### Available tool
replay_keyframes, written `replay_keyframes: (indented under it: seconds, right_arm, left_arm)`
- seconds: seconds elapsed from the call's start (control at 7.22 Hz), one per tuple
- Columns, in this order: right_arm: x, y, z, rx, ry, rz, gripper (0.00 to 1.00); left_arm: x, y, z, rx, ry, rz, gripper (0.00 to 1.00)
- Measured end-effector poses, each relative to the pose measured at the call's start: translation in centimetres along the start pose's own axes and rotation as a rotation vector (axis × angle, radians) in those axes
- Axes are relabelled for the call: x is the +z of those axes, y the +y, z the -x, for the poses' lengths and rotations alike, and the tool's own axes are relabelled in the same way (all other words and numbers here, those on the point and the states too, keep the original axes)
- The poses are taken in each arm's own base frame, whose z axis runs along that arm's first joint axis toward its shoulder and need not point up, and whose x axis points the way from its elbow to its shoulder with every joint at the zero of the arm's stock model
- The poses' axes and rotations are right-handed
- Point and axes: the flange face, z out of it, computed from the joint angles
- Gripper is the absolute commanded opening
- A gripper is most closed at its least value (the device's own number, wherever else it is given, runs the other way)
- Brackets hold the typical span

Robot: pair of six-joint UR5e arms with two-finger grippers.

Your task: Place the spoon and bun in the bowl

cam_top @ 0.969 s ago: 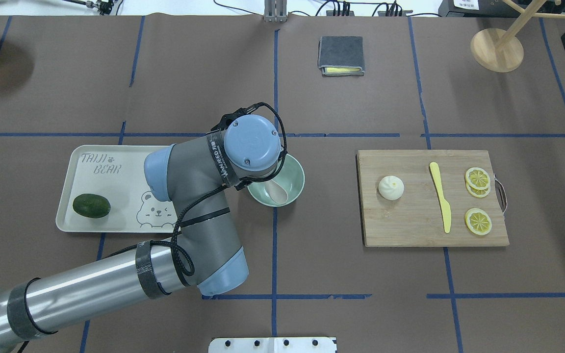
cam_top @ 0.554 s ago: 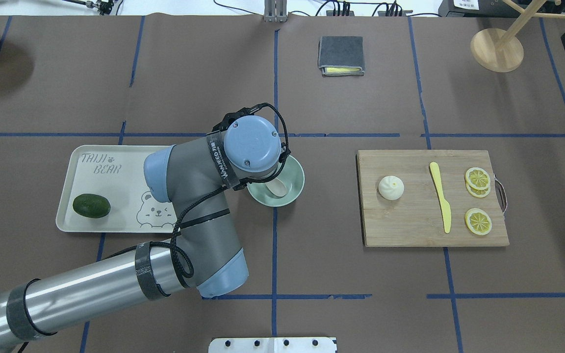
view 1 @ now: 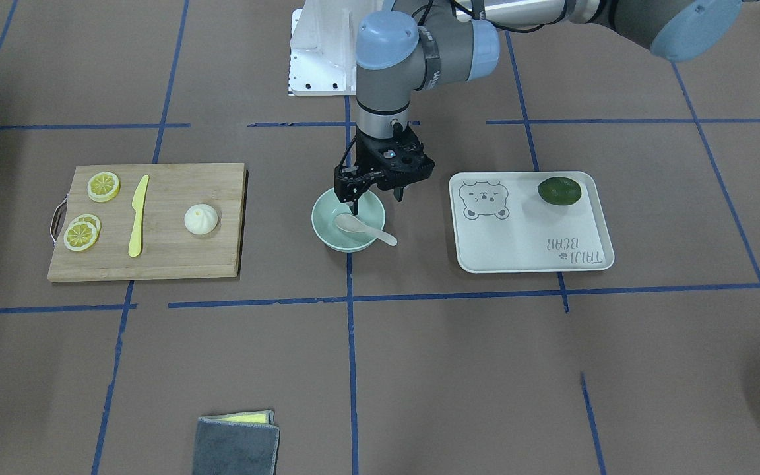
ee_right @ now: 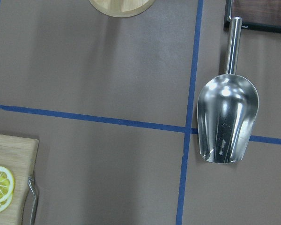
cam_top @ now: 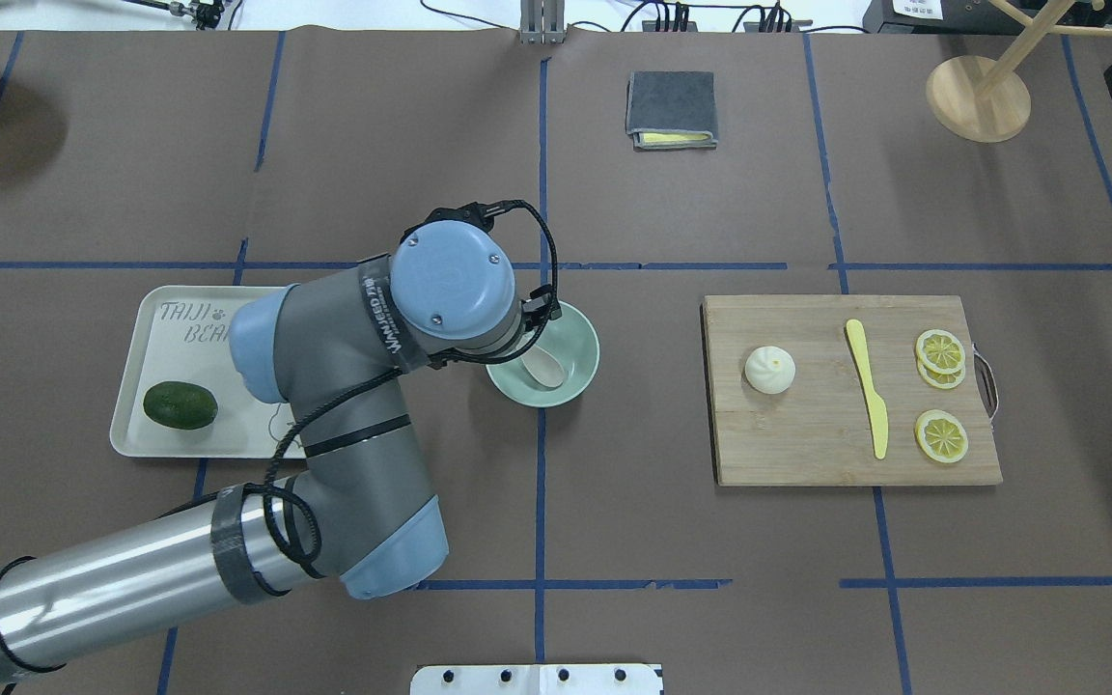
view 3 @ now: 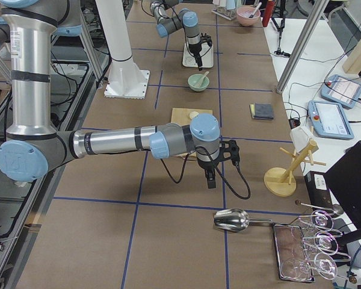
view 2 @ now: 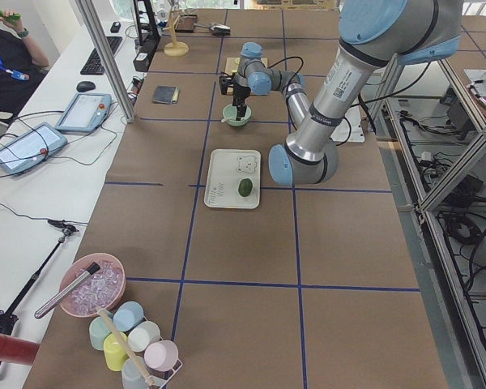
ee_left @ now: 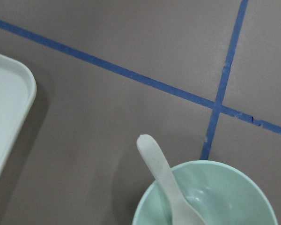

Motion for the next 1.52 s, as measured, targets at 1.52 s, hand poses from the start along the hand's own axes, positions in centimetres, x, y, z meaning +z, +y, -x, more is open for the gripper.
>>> replay_keyframes:
  seconds: [1.52]
  right_arm:
    - [4.0, -6.1, 31.1, -0.066, -0.114, 0.014, 1.00]
  left_arm:
    - [-12.4, -25.4, 56.1, 0.414, -0.104, 0.233, 1.00]
